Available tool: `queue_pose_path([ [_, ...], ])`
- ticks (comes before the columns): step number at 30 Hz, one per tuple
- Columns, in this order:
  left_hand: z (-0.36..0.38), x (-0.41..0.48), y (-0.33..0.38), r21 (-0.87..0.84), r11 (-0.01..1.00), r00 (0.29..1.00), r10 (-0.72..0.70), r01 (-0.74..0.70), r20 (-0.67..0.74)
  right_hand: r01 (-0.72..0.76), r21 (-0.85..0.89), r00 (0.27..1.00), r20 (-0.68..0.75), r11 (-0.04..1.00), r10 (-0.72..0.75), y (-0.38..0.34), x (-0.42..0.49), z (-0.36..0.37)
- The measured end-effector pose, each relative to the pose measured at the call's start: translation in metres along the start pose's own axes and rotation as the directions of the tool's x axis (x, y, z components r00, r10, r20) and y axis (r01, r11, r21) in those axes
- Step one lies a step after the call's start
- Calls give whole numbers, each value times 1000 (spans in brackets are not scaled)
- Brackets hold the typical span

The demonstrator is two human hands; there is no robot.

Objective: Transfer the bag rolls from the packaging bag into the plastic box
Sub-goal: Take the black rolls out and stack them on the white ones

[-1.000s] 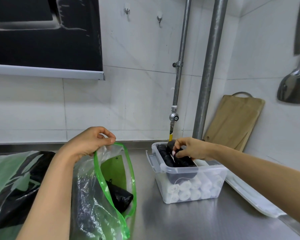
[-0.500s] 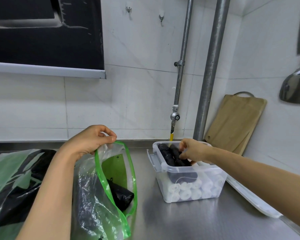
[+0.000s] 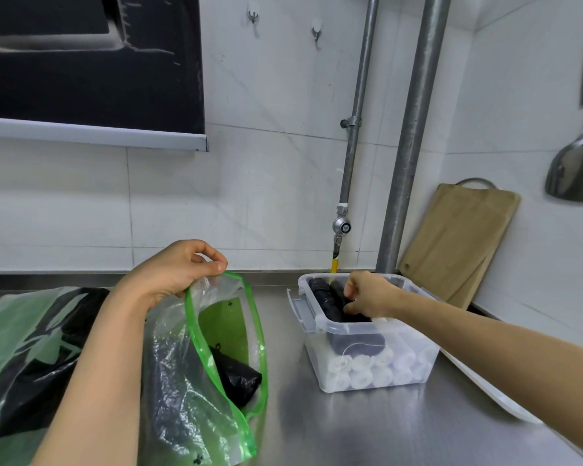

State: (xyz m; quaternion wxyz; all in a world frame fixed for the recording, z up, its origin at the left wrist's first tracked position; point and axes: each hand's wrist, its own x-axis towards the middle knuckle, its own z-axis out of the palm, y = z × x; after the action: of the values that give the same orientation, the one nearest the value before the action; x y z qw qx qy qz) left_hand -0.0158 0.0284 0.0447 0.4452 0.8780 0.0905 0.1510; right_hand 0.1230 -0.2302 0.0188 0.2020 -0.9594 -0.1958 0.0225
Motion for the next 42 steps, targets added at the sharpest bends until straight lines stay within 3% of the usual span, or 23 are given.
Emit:
queue_pose_path([
  [16,-1,-1,1,-15,1000,1000,0,0,-3,47,125,987,-161,991,-27,-17,8,-18],
  [34,-10,-6,1,-63,998,999,25,-27,-29,287,181,955,-136,941,-265,-84,3,20],
  [42,-11,-7,0,-104,994,998,35,-40,-48,298,214,954,-28,930,-299,-110,-3,57],
])
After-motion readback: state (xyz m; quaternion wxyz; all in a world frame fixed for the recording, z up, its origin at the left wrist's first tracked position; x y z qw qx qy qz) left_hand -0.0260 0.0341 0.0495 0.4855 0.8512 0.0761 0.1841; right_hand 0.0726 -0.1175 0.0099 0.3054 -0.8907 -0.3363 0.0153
